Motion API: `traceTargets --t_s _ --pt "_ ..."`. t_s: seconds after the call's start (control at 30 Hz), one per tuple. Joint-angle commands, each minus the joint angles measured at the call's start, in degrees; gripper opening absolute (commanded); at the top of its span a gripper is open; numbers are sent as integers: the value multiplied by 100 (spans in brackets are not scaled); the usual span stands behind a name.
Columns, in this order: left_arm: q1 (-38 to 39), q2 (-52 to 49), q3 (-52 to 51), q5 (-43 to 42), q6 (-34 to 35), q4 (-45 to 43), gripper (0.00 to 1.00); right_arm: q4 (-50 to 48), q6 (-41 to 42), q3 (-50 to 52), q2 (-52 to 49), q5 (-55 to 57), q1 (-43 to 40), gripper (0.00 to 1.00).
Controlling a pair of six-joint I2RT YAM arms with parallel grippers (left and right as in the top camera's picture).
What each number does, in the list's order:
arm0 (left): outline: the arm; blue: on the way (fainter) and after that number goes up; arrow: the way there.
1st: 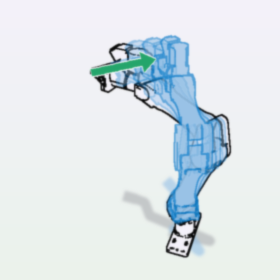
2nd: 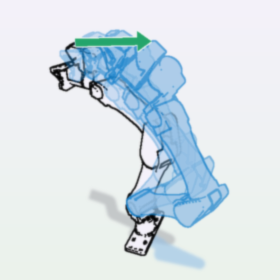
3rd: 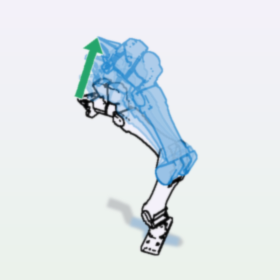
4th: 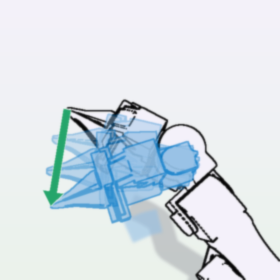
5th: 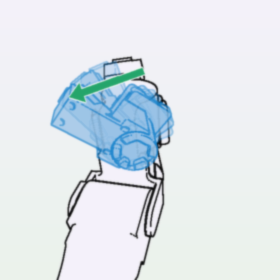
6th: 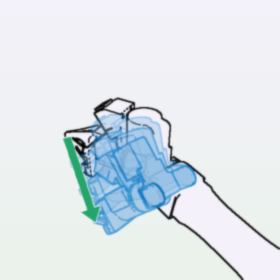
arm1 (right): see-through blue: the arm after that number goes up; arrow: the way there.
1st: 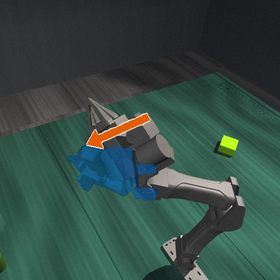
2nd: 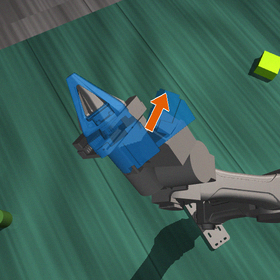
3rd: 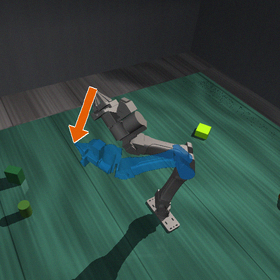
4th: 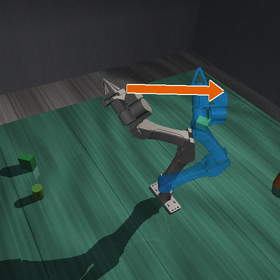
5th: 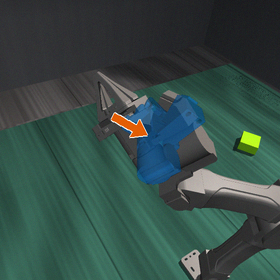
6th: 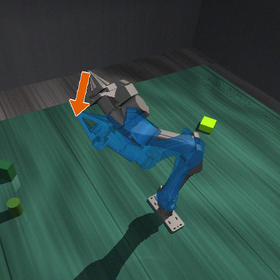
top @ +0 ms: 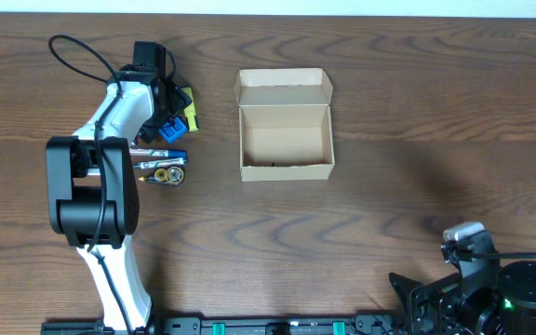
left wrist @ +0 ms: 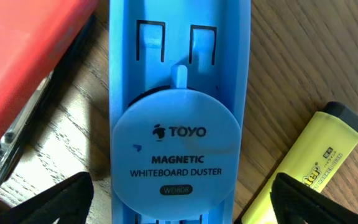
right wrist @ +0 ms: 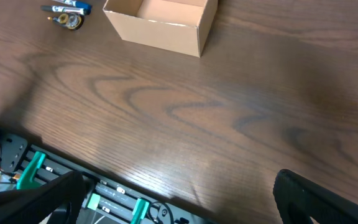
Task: Pack container
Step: 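Reach the left gripper to the blue whiteboard duster and grasp it, then lift the blue duster with the left gripper and lower it into the box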
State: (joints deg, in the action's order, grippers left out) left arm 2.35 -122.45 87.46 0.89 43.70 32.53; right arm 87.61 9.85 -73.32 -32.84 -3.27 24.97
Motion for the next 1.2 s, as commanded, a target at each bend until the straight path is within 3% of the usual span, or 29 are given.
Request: traceTargets --t_s 0.0,0.27,0.8,1.0,1.1,1.17 --pt "-22 -205 98 164 50 -2 86 7 -50 -11 7 -39 -20 99" --pt "-20 -264 98 234 48 20 77 7 -50 -11 7 -39 -20 99" --pt "-20 -247 103 225 -70 140 41 7 -50 -11 7 -39 -20 99" --pt "-9 -96 413 216 -293 446 22 7 -50 -11 7 -39 -20 99" --pt "4 94 693 227 -483 756 6 7 -50 -11 7 -39 -20 99" --pt "22 269 911 229 -699 977 5 7 -52 -11 7 -39 -20 99"
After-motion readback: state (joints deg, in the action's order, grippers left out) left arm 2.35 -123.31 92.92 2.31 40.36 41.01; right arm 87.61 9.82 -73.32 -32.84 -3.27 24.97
